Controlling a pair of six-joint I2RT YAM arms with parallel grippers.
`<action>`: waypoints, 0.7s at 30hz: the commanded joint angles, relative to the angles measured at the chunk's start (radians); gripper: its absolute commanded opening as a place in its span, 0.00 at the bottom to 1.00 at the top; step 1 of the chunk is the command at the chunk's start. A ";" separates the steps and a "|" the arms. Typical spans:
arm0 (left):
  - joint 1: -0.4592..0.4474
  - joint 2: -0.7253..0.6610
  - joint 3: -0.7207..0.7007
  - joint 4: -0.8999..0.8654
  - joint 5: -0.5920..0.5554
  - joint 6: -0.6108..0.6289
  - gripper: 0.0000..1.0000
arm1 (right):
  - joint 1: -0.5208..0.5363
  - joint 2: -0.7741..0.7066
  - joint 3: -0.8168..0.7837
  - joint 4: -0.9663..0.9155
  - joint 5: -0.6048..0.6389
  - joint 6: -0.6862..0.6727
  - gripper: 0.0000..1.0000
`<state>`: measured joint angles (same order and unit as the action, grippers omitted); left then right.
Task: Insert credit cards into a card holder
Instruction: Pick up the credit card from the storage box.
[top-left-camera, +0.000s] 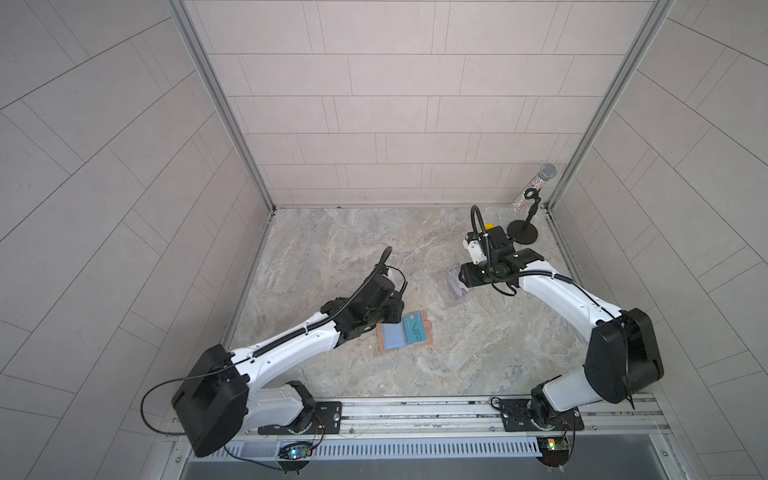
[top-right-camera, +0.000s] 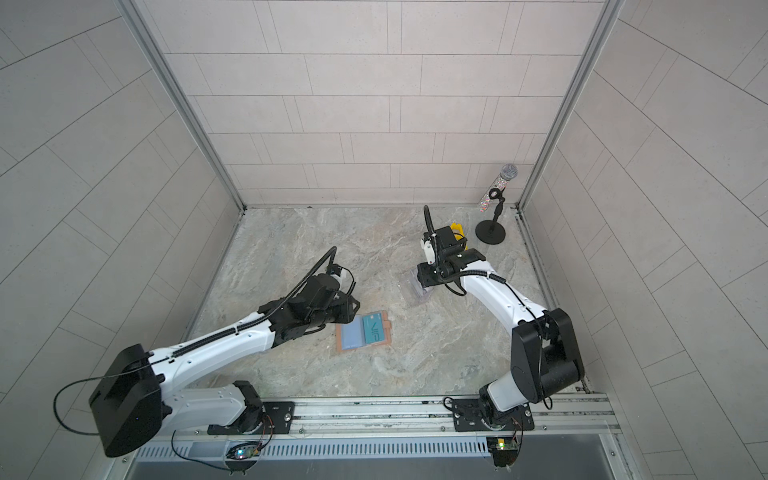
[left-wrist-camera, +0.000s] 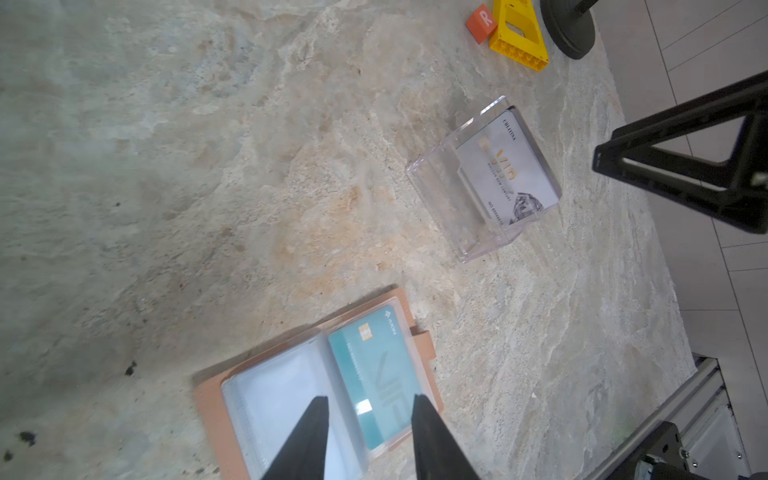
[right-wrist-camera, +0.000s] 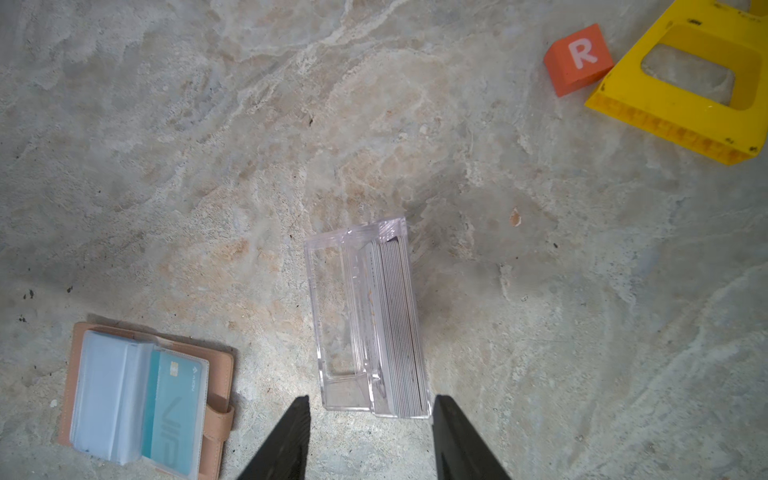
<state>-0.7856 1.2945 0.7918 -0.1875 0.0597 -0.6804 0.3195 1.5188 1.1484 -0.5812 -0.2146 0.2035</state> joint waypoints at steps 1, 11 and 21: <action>0.003 0.071 0.069 0.043 0.042 -0.008 0.43 | -0.006 0.050 0.060 -0.063 0.024 -0.042 0.54; 0.012 0.344 0.244 0.131 0.141 -0.039 0.49 | -0.025 0.177 0.161 -0.127 -0.002 -0.070 0.58; 0.021 0.556 0.416 0.131 0.228 -0.112 0.56 | -0.053 0.216 0.173 -0.129 -0.024 -0.080 0.58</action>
<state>-0.7700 1.8198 1.1694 -0.0628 0.2558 -0.7689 0.2749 1.7157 1.3037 -0.6849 -0.2295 0.1486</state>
